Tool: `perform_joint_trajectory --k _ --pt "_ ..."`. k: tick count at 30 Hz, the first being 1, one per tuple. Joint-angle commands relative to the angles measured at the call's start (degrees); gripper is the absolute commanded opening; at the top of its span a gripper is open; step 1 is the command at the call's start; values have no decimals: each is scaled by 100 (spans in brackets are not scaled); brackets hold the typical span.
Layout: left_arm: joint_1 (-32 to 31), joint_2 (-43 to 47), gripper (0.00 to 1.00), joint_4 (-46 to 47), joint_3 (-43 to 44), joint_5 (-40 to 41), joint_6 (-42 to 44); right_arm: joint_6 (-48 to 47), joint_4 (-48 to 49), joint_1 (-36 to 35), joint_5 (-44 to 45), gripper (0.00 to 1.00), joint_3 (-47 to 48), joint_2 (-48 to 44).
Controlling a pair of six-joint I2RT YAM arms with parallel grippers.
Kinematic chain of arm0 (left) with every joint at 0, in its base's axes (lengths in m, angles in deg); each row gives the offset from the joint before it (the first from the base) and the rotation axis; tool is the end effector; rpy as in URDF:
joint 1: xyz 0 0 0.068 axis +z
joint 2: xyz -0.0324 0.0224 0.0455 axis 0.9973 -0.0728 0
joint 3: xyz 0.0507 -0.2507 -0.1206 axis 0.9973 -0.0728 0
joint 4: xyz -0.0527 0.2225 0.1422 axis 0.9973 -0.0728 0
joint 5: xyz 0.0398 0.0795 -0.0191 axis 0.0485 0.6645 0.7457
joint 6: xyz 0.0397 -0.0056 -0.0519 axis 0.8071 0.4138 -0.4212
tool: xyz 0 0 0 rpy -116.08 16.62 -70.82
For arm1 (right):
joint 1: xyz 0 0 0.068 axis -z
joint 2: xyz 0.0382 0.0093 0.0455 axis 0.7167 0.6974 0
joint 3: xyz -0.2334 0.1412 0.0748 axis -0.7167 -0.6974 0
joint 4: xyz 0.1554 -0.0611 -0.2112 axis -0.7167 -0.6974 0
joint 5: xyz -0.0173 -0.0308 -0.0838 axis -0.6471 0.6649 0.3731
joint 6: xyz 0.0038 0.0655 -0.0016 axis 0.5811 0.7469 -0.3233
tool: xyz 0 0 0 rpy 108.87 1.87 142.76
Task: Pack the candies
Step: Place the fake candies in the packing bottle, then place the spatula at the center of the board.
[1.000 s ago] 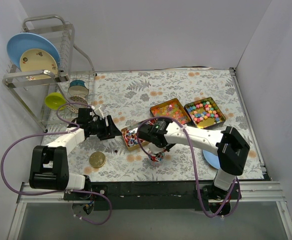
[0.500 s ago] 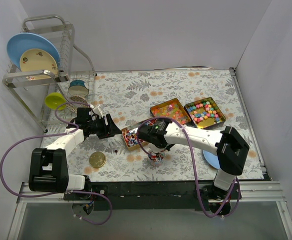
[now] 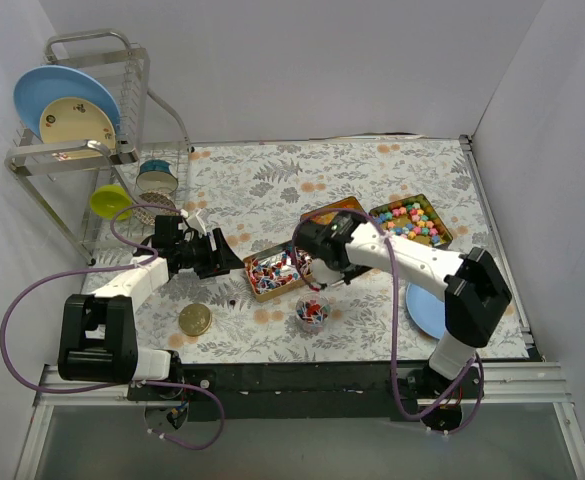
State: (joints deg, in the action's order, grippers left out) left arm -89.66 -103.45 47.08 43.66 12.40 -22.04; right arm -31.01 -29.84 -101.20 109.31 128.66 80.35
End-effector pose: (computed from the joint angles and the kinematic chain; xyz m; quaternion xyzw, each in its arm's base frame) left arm 0.2563 -0.0494 0.1711 -0.3274 0.8437 -0.4173 0.0827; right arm 0.1984 0.2296 0.2459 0.7834 -0.5198 0.3392 0.0305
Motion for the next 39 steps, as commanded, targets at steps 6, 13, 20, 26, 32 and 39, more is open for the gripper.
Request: perform_joint_trajectory --k 6,13,20,26,32,39 --pt "32 -287 60 200 291 -353 -54 1541 -51 2464 -2745 1 2861 1174" --pt "32 -877 58 -695 1072 -222 797 2254 141 3904 -3478 1 4330 2258" --pt "41 -956 56 -1215 1152 -133 1308 2439 291 5171 -3443 1 4243 2320" --pt "41 -482 56 -1303 1196 -63 1466 2229 440 6358 -3557 1 3551 2100" --pt "41 -938 57 -1435 1609 33 1431 2026 1204 6763 -3320 1 1681 1582" --pt "41 -1483 57 -2014 2426 227 1853 2096 1768 6877 -3328 1 1131 1747"
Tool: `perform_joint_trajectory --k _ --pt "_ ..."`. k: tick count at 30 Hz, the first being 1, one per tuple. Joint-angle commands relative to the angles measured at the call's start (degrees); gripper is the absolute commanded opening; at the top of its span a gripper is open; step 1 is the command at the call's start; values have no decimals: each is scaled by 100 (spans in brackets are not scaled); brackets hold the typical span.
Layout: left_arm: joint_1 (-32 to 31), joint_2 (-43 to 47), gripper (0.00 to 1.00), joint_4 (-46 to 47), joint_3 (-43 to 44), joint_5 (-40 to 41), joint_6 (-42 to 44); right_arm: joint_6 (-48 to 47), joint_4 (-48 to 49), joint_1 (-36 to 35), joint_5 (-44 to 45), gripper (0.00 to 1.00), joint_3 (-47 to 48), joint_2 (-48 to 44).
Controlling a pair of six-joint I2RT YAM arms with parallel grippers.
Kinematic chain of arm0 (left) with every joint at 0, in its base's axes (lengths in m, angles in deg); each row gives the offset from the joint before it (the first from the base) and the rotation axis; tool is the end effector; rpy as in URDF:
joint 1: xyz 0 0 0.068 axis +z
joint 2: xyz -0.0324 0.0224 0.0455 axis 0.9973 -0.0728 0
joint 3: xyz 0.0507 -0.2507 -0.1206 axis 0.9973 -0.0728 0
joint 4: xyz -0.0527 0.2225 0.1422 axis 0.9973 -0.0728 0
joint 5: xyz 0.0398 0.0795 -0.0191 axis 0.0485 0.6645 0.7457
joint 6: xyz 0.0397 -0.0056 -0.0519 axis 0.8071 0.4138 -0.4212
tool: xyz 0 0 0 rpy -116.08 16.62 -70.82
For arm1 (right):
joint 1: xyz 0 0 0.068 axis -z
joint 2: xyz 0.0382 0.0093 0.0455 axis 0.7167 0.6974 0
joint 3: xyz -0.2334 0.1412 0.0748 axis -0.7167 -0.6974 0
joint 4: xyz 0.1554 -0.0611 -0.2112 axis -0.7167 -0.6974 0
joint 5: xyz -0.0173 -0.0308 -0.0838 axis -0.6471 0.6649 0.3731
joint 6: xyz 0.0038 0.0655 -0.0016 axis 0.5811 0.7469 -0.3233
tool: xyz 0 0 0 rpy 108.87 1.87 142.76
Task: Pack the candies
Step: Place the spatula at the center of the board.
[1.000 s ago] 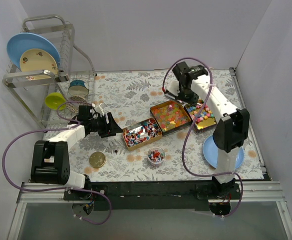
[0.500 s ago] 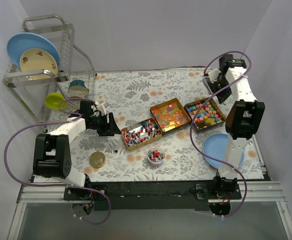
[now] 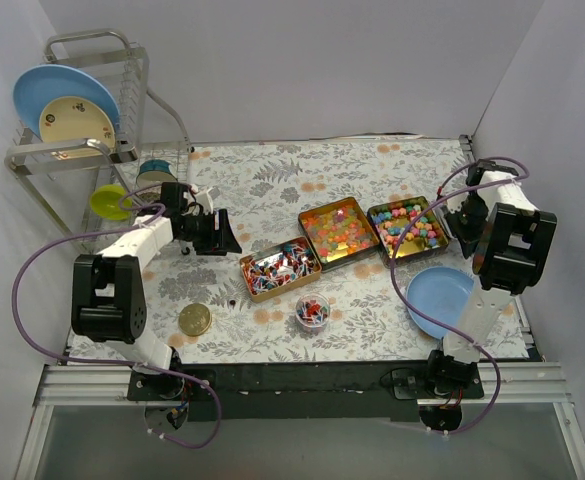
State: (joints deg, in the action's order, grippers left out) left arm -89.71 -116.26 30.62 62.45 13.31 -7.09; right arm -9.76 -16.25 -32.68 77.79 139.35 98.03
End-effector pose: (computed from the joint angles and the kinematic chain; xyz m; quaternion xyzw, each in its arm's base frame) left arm 0.3101 -0.0526 0.1916 -0.2518 0.8923 -0.3699 0.0602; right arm 0.3797 -0.0960 0.1813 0.1871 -0.9794 0.0764 0.0039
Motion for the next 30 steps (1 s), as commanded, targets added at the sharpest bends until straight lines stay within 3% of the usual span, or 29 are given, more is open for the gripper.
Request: perform_joint_trajectory --k 1,7,9,10,15,16,19,24,26,27,28,30 --pt "36 -255 58 -421 625 152 393 -2 417 69 -212 1 106 32" --pt "36 -255 60 -597 802 310 516 -2 488 96 -221 1 317 358" --pt "36 -212 61 -633 793 407 534 -28 444 96 -186 13 379 411" --pt "45 -211 61 -650 793 460 534 -20 444 96 -160 26 371 402" --pt "45 -106 72 -677 802 1065 411 51 452 96 -238 41 256 86" --pt "45 -62 74 -694 811 1128 454 59 409 96 -265 51 256 33" --pt "45 157 79 -878 837 1294 691 86 251 96 -624 57 318 -230" --pt "168 588 80 -1921 864 1278 2376 138 311 96 -1649 59 397 -1082" --pt "221 912 80 -2283 707 1242 3462 191 608 87 -2248 70 318 -1537" --pt "230 1053 81 -2563 601 1251 3843 244 776 44 -2843 91 100 -1680" --pt "238 1185 82 -2714 478 1251 4178 322 934 -9 -3136 98 -32 -1820" --pt "239 1563 84 -3170 48 1225 5176 472 1538 -280 -3620 98 -349 -2172"
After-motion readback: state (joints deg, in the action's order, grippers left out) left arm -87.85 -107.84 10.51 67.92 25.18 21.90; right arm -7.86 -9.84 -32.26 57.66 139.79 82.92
